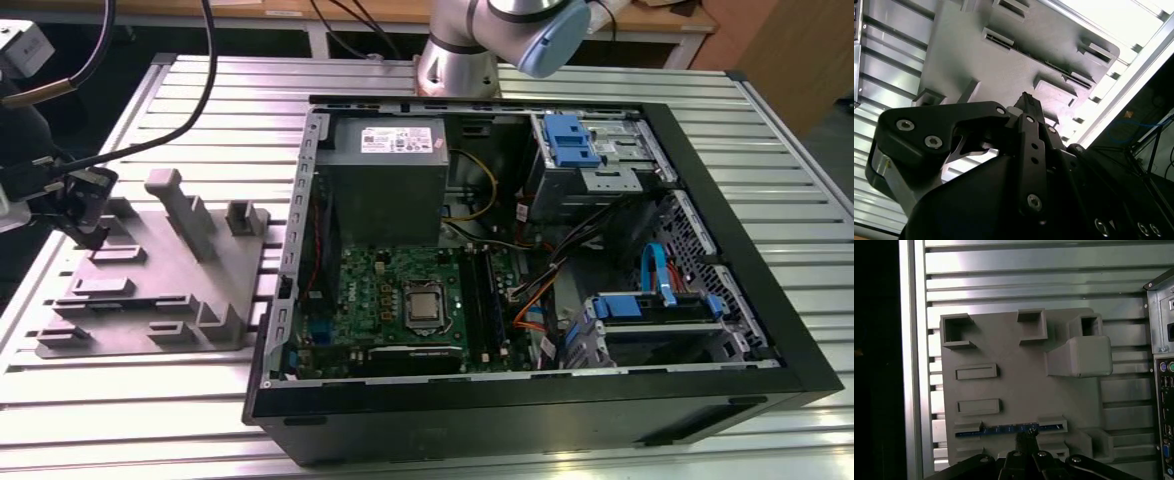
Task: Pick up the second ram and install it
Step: 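Pick up the second ram and move it above second insertion slot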
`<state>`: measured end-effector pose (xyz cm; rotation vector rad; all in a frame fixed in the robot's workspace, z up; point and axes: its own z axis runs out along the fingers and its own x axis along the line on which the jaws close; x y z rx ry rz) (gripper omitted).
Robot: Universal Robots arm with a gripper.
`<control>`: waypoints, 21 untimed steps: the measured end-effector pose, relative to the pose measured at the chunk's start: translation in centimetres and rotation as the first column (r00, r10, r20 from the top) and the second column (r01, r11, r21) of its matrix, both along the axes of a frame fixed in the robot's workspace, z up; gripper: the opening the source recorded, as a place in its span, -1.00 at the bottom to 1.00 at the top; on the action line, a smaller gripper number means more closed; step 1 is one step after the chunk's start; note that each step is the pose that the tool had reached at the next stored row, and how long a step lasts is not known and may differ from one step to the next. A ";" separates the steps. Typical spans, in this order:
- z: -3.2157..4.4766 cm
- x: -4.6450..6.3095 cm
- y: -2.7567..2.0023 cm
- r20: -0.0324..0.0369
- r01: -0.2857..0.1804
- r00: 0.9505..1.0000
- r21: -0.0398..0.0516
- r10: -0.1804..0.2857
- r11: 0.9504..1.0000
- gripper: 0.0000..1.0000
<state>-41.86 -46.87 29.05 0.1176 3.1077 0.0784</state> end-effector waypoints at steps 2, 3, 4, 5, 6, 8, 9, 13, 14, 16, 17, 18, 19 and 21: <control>-0.03 0.0 0.00 0.000 -0.013 1.000 0.000 0.013 1.000 -0.80; -0.04 0.0 0.00 0.000 -0.026 1.000 0.000 0.026 1.000 -0.80; -0.07 0.0 0.00 0.000 -0.040 0.999 0.000 0.040 0.999 -0.80; -0.10 0.0 0.00 0.000 -0.054 0.999 0.000 0.054 0.999 -0.80; -0.15 0.0 0.00 0.000 -0.068 0.998 0.000 0.068 0.998 -0.80; -0.23 0.0 0.00 0.000 -0.094 0.996 0.000 0.094 0.996 -0.80; -0.27 0.0 0.00 0.000 -0.108 0.994 0.000 0.108 0.994 -0.80; -0.47 0.0 0.00 0.000 -0.159 0.987 0.000 0.159 0.987 -0.80; -0.52 0.0 0.00 0.000 -0.172 0.985 0.000 0.172 0.985 -0.80; -0.62 0.0 0.00 0.000 -0.194 0.981 0.000 0.194 0.981 -0.80; -0.66 0.0 0.00 0.000 -0.205 0.979 0.000 0.205 0.979 -0.80; -0.71 0.0 0.00 0.000 -0.215 0.977 0.000 0.215 0.977 -0.80; -0.76 0.0 0.00 0.000 -0.226 0.974 0.000 0.226 0.974 -0.80; -0.87 0.0 0.00 0.000 -0.247 0.969 0.000 0.247 0.969 -0.80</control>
